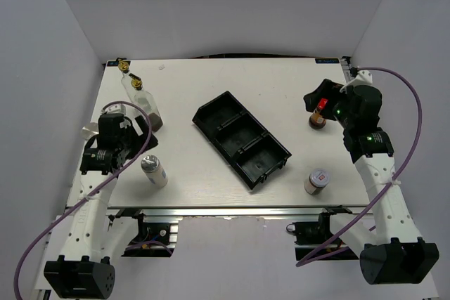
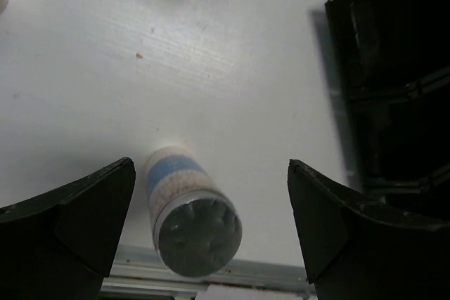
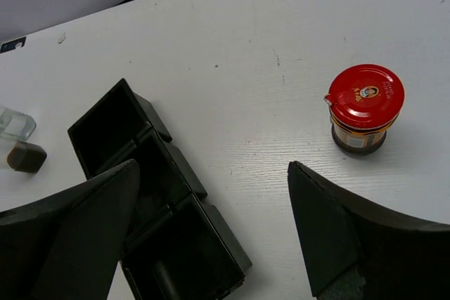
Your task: Organize the condiment bottles
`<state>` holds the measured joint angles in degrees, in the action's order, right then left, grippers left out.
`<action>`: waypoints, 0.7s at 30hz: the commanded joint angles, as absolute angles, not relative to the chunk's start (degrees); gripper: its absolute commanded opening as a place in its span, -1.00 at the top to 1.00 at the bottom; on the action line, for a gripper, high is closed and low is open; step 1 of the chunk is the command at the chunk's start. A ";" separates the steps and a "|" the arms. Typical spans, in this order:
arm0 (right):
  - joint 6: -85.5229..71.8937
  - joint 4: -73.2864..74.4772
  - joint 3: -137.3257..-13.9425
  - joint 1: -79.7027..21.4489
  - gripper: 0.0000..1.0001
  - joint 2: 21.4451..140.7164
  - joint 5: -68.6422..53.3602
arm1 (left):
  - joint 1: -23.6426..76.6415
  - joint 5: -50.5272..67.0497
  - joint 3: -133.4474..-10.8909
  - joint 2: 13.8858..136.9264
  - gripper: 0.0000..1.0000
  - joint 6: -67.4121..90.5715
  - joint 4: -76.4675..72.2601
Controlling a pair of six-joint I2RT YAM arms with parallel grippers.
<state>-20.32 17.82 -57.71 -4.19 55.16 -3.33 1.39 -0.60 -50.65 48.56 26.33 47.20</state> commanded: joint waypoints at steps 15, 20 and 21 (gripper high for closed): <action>-17.58 14.24 -55.55 -4.04 -0.79 55.72 -9.49 | 1.23 8.61 -45.79 46.76 -0.96 21.71 61.96; -17.32 14.50 -55.55 -4.04 -0.79 56.16 -9.23 | 1.32 4.23 -46.49 48.69 -0.87 21.62 62.05; -17.23 14.33 -55.55 -4.04 -0.79 56.16 -9.14 | 1.32 3.87 -46.67 49.04 -0.87 21.53 61.79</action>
